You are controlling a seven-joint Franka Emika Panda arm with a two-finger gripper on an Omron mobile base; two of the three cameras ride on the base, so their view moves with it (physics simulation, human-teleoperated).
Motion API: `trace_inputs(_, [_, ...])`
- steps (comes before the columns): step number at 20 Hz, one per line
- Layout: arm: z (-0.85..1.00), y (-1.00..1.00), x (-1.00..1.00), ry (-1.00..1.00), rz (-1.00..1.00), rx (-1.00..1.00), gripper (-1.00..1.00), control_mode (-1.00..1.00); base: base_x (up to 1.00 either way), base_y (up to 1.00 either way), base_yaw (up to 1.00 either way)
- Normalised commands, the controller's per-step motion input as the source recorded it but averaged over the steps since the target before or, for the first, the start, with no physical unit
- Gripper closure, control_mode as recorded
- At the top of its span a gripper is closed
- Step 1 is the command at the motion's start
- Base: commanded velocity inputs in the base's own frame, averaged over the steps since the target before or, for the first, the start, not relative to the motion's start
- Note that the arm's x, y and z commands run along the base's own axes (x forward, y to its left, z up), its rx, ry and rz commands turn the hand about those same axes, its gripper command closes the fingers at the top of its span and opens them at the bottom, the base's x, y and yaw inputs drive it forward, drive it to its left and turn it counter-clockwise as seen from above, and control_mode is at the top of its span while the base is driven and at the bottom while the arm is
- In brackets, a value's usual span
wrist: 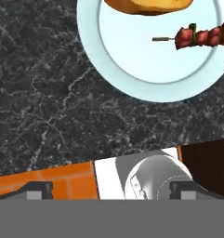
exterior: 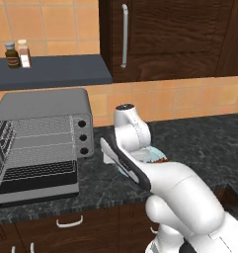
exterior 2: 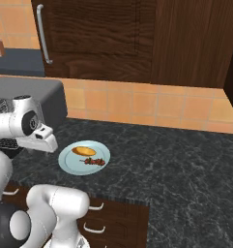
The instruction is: Pick up the kebab skewer and baguette bread, and place them inside the toaster oven. Close the toaster oven door and start by setting the timer.
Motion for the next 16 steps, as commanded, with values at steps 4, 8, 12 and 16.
trace_inputs(4, [-0.11,-0.47,0.53,0.00,0.50,0.00,-1.00,-1.00,0.00,0.00,0.00])
trace_inputs(8, [-0.39,-0.51,0.56,0.01,0.69,0.00,-1.00,-1.00,0.00,0.00,0.00])
trace_inputs(12, [-0.04,-0.12,0.80,0.12,0.37,-0.03,-1.00,-1.00,0.00,0.00,0.00])
trace_inputs(16, [-0.08,0.00,0.68,0.01,0.21,-0.03,-1.00,-1.00,0.00,0.00,0.00])
